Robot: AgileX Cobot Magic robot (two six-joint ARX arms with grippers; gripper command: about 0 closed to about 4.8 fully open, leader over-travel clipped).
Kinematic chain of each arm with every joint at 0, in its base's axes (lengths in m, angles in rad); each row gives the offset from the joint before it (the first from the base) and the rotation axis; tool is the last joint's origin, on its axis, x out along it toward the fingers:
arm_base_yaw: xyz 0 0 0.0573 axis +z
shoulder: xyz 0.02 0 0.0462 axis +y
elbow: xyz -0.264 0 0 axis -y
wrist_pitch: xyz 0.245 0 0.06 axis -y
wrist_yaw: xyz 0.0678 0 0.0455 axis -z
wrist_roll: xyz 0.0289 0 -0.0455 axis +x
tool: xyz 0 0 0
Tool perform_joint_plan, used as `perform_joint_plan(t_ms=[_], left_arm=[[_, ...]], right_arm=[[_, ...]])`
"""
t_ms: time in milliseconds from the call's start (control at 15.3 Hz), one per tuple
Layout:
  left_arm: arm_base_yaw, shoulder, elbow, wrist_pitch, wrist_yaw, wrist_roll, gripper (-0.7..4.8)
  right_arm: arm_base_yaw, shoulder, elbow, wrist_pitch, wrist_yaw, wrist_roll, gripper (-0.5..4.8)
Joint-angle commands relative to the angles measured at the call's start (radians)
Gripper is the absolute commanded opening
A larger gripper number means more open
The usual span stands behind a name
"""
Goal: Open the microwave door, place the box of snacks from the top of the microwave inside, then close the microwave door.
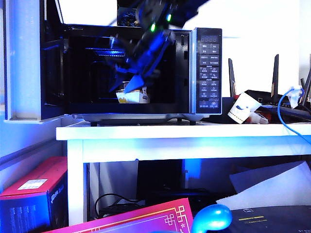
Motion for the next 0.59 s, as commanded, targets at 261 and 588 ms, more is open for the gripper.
perform_joint_plan(t_ms=[261, 588], left_arm=[[0.0, -0.011, 0.004, 0.013, 0.005, -0.002, 4.79], [0.0, -0.011, 0.004, 0.013, 0.005, 0.0, 4.79]], right_arm=[[-0.003, 0.065, 0.006, 0.196, 0.055, -0.002, 2.83], [-0.017, 0.104, 0.006, 0.365, 0.122, -0.003, 2.83]])
